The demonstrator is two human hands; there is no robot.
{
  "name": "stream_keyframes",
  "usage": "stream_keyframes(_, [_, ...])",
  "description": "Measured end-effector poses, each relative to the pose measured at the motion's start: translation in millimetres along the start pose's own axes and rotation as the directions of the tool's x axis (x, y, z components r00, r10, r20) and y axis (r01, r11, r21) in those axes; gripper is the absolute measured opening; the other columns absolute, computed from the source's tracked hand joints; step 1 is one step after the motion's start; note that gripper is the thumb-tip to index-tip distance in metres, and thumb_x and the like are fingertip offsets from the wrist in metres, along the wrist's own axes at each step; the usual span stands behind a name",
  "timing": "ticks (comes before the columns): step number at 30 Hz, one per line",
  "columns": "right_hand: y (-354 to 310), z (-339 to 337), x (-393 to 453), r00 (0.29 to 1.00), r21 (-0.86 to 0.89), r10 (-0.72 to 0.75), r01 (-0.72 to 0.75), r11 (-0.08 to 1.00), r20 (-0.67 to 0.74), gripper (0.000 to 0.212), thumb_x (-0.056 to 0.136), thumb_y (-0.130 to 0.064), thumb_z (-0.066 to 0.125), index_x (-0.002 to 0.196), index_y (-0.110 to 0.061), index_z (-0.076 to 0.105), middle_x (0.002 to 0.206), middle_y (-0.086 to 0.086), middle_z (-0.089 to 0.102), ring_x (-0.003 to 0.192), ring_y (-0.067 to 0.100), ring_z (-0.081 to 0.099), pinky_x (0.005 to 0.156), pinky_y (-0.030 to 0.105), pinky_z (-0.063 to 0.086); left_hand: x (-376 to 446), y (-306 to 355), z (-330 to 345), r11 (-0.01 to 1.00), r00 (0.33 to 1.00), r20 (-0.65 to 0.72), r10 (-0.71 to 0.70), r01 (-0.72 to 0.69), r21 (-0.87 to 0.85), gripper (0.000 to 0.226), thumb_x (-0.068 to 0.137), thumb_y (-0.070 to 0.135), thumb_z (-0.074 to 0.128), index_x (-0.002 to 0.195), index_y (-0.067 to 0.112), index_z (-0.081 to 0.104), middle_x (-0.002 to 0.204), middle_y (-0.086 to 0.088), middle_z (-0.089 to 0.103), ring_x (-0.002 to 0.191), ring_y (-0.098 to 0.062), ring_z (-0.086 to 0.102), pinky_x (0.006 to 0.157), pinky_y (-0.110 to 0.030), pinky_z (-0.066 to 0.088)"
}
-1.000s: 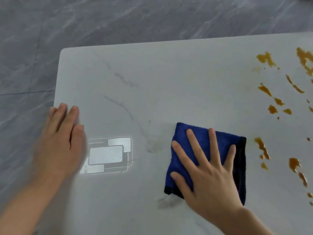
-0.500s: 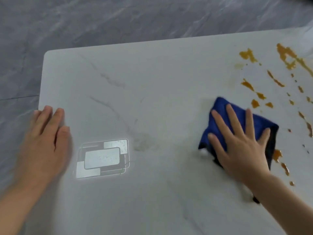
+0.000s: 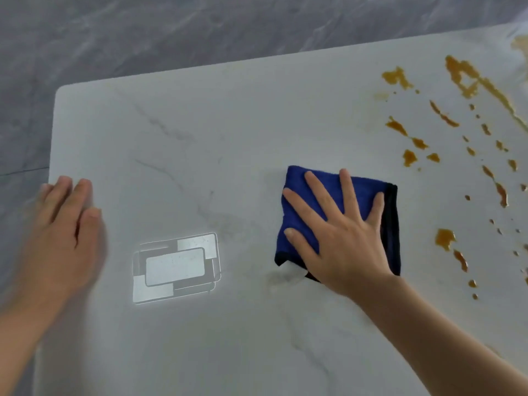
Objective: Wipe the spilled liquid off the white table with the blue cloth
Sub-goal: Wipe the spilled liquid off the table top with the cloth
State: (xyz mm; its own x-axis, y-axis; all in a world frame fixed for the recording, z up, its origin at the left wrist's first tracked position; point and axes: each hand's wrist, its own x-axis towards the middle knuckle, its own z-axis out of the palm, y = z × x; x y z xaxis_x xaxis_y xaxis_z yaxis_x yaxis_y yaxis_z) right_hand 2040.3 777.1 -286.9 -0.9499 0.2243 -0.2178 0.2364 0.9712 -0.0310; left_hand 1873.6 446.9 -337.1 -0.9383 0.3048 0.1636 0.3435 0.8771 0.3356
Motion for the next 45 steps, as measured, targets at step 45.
stream_keyframes(45, [23,13,-82,0.993,0.018,0.088,-0.09,0.996,0.082,0.061,0.088,-0.065,0.01,0.133,-0.037,0.039,0.149,-0.001,0.034,0.137,0.041,0.02,0.092,0.072,0.026,65,234,57,0.982,0.943,0.3,0.144,-0.173,0.072,0.059,0.092,0.052,0.017,0.146,0.028,0.016,0.158,0.001,0.008,0.145,-0.021,0.0,0.116,-0.04,0.003])
